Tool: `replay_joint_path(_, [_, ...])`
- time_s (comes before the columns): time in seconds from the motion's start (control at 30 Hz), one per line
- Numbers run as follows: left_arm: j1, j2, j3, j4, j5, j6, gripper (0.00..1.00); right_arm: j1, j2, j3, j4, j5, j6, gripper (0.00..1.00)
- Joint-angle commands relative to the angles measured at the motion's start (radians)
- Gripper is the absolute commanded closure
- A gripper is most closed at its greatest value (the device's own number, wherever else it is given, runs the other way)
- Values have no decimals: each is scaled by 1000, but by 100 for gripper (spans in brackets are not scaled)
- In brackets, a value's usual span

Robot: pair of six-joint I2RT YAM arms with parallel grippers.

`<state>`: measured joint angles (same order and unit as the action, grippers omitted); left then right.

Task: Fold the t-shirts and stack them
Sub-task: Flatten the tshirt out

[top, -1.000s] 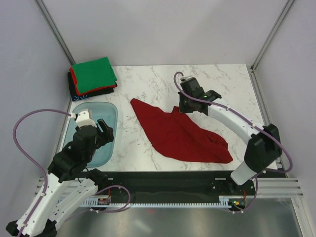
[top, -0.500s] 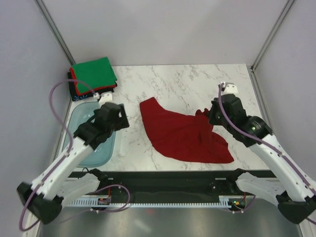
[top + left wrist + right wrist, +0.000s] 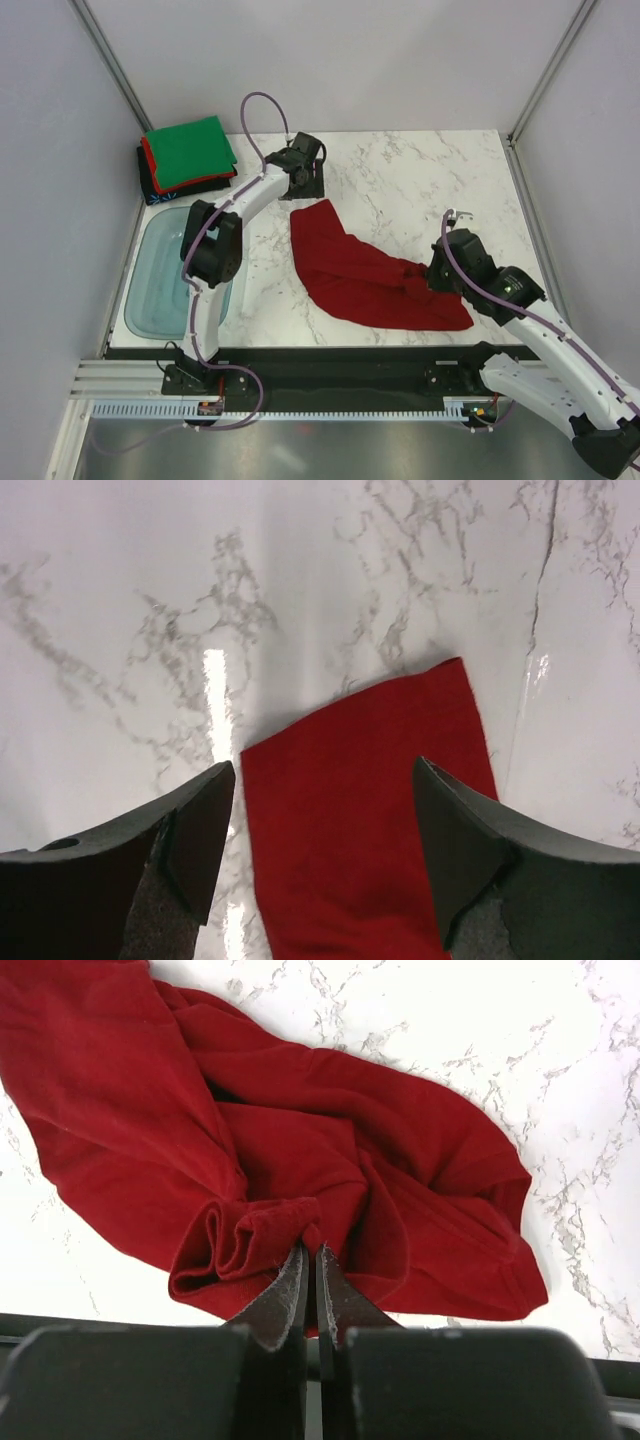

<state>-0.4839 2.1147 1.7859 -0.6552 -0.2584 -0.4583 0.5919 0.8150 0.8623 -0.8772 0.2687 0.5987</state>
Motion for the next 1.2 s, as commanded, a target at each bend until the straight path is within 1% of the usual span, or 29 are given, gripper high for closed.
replay_joint_path(0.0, [-4,83,176,-9,63,84,21,-1,-13,-2,23,-19,16,100])
replay_joint_path(0.03, [-7,132,199,-6,80,87,21,0,-5,-2,30,-23,12,100])
replay_joint_path(0.13, [-15,207,274,-8,97,98,21,-1,27,3,37,-25,1,100])
replay_joint_path(0.23, [-28,244,306,-7,116,90,21,0,52,10,47,-19,-11,100])
replay_joint_path(0.57, [-93,315,339,-9,42,110,22,0,108,-6,93,-39,-25,100])
replay_joint_path(0.67, [-104,327,337,-14,2,118,26,0,107,-11,99,-42,-23,100])
replay_joint_path(0.7, [-104,338,337,-18,-7,116,31,0,105,-11,98,-40,-22,100])
replay_joint_path(0.77, [-104,350,340,-20,-13,112,38,0,104,-12,99,-45,-19,100])
replay_joint_path(0.8, [-104,356,345,-21,-5,119,58,0,101,-12,99,-46,-17,100])
replay_joint_path(0.87, [-104,381,360,-30,2,127,75,-1,96,-17,98,-51,-11,100])
replay_joint_path(0.9, [-104,386,374,-37,2,130,92,0,93,-17,98,-51,-13,100])
replay_joint_path(0.93, [-104,387,377,-49,2,130,98,-1,92,-17,96,-52,-11,100])
replay_joint_path(1.03, [-104,348,363,-67,-5,125,98,-1,93,12,81,-37,-16,100])
replay_joint_path(1.1, [-104,251,322,-73,-27,122,98,0,101,50,67,-20,-30,100])
replay_joint_path(1.13, [-104,204,305,-75,-36,124,98,0,104,104,49,9,-31,100])
replay_joint_path(1.17, [-104,117,278,-80,-45,124,98,0,104,134,40,26,-45,100])
